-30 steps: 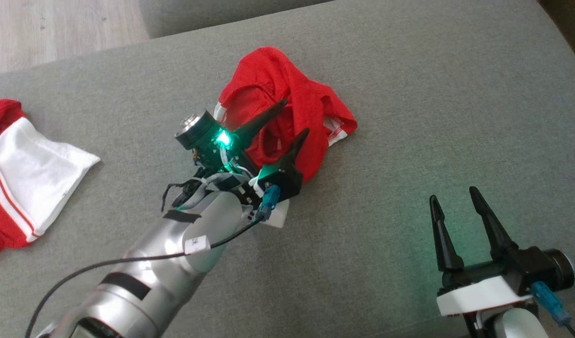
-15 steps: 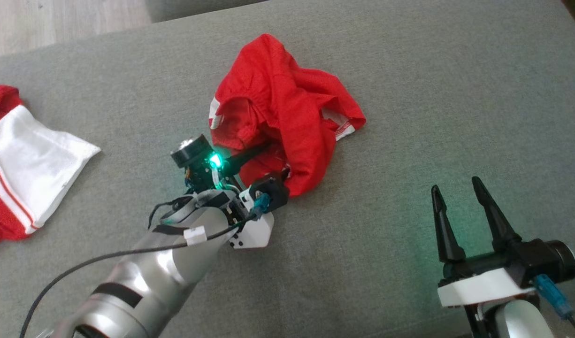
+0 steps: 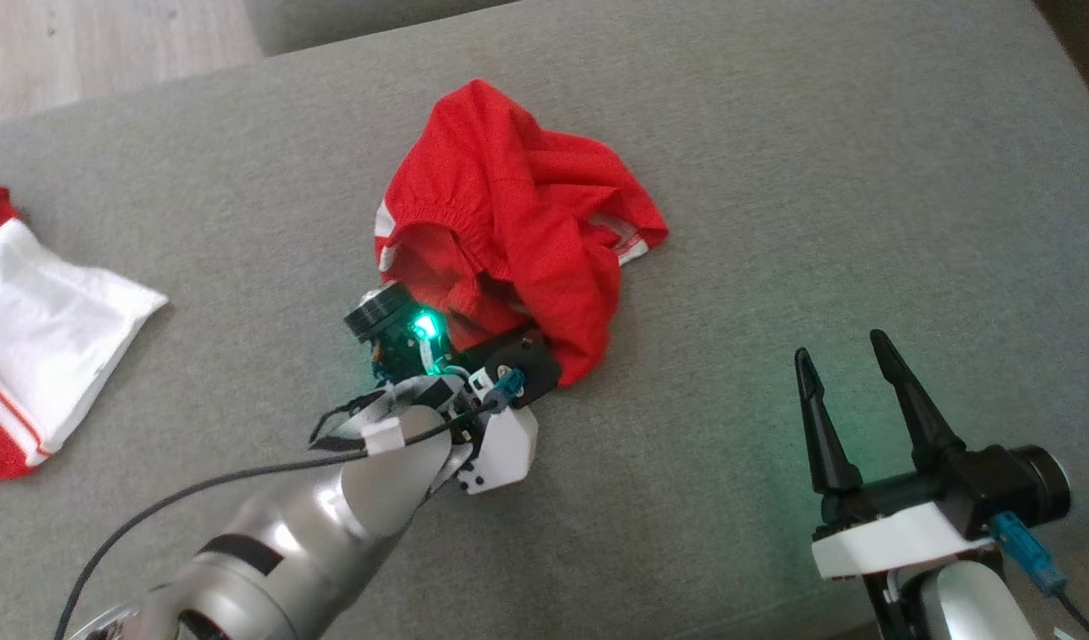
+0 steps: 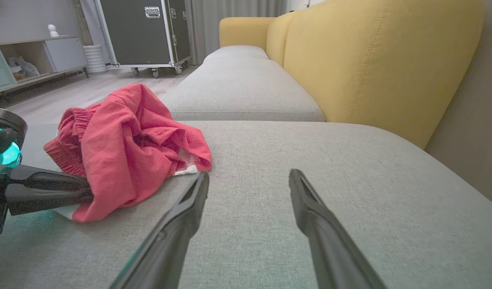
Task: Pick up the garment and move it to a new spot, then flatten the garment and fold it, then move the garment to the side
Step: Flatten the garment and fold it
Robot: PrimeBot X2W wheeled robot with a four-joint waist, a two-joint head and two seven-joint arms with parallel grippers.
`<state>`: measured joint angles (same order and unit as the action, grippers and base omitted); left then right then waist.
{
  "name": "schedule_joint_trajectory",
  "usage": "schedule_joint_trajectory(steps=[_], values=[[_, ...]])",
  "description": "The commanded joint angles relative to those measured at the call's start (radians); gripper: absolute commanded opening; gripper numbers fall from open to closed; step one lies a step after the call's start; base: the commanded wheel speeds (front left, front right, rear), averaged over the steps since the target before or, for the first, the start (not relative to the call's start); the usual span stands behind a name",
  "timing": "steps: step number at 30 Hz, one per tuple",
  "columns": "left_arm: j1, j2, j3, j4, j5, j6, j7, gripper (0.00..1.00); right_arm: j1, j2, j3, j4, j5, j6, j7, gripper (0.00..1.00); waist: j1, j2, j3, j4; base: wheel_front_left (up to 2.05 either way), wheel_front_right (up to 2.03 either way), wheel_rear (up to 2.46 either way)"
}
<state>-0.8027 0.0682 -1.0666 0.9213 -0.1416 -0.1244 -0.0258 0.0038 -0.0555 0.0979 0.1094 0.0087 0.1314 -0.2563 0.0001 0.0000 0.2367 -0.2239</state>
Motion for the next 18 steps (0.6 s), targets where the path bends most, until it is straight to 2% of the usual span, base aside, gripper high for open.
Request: schedule_joint_trajectory(steps=[1, 6, 12, 15, 18], values=[[-0.041, -0.008, 0.01, -0.027, -0.015, -0.006, -0.016, 0.0, -0.021, -0.007, 0.024, -0.026, 0.004, -0.001, -0.006, 1.0, -0.0001, 0.0, -0.011, -0.011, 0.0, 0.0, 0.0], [-0.118, -0.016, 0.053, -0.108, -0.157, -0.006, -0.116, 0.0, -0.002, -0.003, 0.025, -0.014, 0.007, -0.001, -0.006, 1.0, -0.0001, 0.0, -0.064, -0.034, 0.0, 0.0, 0.0], [-0.265, -0.018, 0.204, -0.233, -0.377, -0.006, -0.179, 0.0, 0.032, 0.001, 0.034, -0.009, 0.008, -0.001, -0.006, 1.0, -0.0001, 0.0, -0.144, -0.053, 0.0, 0.0, 0.0], [-0.289, -0.016, 0.245, -0.267, -0.496, -0.006, -0.142, 0.0, 0.042, 0.002, 0.035, -0.01, 0.009, -0.001, -0.006, 1.0, -0.0001, 0.0, -0.165, -0.052, 0.0, 0.0, 0.0], [-0.198, 0.017, 0.188, -0.278, -0.607, -0.006, -0.044, 0.0, 0.053, 0.003, 0.031, -0.013, 0.013, -0.001, -0.006, 1.0, -0.0001, 0.0, -0.176, -0.047, 0.0, 0.0, 0.0]])
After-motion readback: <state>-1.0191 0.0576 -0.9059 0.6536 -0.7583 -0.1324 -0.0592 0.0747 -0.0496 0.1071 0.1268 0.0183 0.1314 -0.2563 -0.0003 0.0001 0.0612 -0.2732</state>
